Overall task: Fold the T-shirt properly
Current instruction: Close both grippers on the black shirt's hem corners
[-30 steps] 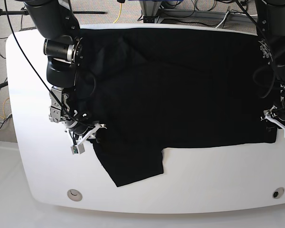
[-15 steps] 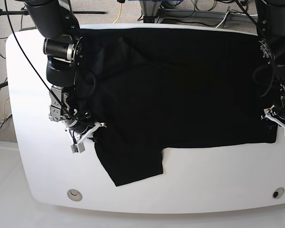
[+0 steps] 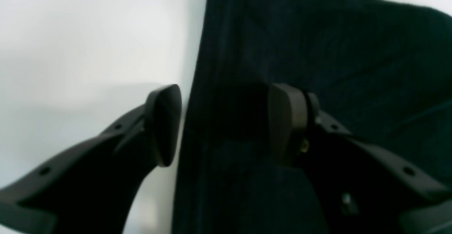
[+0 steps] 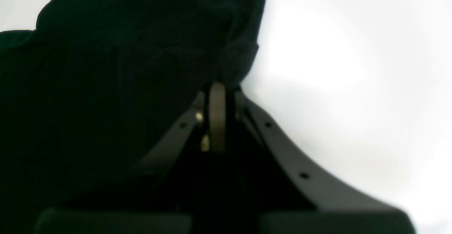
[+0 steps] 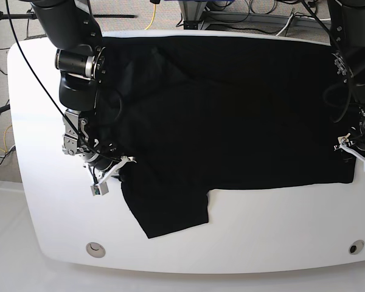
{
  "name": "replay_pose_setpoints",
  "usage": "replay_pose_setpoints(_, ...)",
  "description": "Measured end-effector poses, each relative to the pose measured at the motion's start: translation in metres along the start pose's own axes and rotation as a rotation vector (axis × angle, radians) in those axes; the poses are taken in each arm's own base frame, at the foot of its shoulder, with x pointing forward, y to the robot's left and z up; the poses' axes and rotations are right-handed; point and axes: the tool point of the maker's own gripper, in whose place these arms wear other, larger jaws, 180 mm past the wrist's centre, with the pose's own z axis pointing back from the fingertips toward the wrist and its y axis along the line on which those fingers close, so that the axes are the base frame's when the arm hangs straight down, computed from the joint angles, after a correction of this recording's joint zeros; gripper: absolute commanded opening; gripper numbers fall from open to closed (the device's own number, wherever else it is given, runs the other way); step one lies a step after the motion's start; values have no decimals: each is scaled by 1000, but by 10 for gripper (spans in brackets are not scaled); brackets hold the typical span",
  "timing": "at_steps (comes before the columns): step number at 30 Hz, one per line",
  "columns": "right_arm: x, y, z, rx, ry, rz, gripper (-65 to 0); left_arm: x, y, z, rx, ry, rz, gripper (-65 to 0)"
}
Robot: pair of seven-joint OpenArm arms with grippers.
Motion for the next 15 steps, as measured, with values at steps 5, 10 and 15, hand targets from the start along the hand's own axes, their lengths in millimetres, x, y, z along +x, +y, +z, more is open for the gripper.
replay_pose_setpoints(5,0,0,0,0,0,0,-650,2,-5,-1,-7,-6,2,-294)
replay_pose_setpoints(10,0,0,0,0,0,1,-649,3,-4,-1,-5,-9,0,-296)
replay_pose_setpoints(15,1,0,0,0,0,1,-649,5,-2,-1,-3,-12,1,-318)
